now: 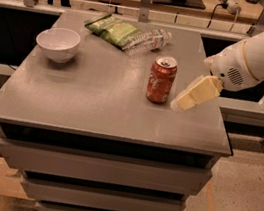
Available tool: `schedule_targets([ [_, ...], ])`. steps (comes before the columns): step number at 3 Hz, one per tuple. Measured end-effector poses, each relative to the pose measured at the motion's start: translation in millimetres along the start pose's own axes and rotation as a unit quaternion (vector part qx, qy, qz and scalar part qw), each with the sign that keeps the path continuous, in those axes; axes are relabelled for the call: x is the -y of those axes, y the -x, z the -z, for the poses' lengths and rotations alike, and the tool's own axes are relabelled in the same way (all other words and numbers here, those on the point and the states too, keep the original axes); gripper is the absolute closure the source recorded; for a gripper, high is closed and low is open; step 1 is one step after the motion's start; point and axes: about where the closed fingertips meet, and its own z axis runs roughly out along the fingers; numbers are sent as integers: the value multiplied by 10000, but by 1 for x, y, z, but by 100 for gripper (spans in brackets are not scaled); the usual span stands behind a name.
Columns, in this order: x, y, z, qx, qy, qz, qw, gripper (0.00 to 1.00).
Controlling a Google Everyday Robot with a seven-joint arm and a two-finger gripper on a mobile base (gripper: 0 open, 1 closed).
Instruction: Knock coke can over
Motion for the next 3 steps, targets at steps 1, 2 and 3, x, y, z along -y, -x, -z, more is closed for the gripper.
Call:
schedule_targets([
  [1,2,15,-19,406,47,-140,9991,0],
  [2,7,26,-38,820,25,-237,9963,0],
  [3,12,35,-53,1102,-10,-283,9935,0],
])
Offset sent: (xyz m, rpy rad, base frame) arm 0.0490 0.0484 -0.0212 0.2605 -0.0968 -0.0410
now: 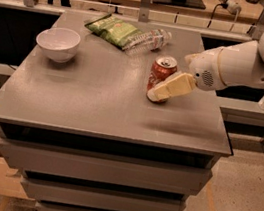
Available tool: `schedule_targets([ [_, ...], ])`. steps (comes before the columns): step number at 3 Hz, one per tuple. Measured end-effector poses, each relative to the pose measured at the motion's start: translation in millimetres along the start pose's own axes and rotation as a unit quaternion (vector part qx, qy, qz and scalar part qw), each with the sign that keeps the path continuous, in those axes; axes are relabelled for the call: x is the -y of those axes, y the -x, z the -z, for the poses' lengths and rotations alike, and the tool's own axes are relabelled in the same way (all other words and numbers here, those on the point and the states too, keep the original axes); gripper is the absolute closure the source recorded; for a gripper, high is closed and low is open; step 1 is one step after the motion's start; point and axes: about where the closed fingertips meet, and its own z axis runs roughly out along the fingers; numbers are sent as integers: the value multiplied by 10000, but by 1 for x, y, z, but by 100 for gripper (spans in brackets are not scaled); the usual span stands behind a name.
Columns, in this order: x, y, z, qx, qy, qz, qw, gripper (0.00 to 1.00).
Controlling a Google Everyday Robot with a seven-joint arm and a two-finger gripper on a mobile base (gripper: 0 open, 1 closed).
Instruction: Knock coke can over
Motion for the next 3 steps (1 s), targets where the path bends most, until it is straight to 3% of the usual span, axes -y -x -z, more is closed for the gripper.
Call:
schedule_targets([
  [1,2,5,-11,226,15,-61,9997,0],
  [3,1,9,-22,332,-14,-137,9994,42],
])
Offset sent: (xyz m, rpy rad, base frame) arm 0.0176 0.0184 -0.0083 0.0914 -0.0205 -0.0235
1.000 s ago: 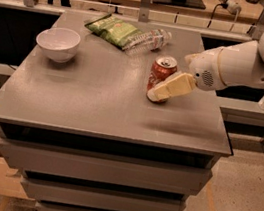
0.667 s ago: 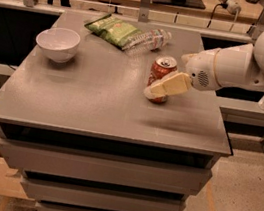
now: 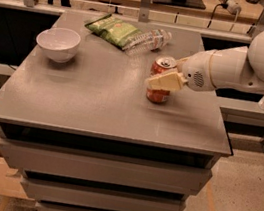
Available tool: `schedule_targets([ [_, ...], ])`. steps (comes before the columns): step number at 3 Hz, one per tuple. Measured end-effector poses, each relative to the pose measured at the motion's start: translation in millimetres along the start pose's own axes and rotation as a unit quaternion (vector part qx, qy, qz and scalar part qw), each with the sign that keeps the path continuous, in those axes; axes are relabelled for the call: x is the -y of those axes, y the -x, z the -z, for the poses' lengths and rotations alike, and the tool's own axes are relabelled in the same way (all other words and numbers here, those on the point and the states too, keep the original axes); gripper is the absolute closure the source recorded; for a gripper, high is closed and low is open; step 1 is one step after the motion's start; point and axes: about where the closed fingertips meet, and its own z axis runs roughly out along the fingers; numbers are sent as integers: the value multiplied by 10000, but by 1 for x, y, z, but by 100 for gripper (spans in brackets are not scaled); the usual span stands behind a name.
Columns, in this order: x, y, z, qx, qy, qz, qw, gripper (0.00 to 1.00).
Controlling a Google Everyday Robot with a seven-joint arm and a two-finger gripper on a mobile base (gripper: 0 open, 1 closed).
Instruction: Knock coke can over
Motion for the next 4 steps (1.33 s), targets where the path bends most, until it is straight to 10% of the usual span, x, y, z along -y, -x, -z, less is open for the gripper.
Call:
schedule_targets([
  [2,4,8,6,-211,-68,390,9990,88],
  [4,11,13,26,-1661,-105,1884,9679,100],
])
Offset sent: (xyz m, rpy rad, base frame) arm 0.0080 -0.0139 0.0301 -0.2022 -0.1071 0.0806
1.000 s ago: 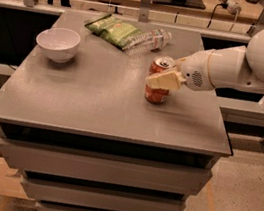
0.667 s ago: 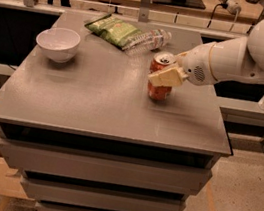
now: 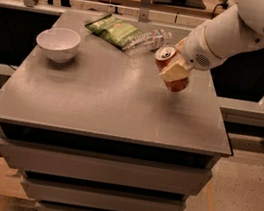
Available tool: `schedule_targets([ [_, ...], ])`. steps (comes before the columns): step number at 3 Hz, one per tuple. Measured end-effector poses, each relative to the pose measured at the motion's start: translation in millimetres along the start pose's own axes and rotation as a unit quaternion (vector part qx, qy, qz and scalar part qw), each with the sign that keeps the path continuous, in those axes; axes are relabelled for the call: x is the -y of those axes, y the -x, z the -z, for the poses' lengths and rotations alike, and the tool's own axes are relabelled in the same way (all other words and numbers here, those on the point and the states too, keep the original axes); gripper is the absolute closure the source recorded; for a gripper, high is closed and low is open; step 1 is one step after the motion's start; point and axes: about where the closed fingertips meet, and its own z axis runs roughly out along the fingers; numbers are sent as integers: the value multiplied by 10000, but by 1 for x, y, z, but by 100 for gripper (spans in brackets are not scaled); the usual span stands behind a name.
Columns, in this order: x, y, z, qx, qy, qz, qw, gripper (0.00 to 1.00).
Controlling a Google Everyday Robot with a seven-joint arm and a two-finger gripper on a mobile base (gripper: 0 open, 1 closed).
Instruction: Knock coke can over
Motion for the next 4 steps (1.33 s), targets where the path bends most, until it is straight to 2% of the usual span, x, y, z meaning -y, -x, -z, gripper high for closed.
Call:
schedule_targets([
  [1,-8,-11,-12,-754,288,491,9955,100],
  [2,-23,-21,-30,-1421,708,980,9824,100],
  [3,-35,-25,-43,-1782,1051,1314,9695,100],
  [4,-43,-27,-53,-1930,1324,1552,9598,100],
])
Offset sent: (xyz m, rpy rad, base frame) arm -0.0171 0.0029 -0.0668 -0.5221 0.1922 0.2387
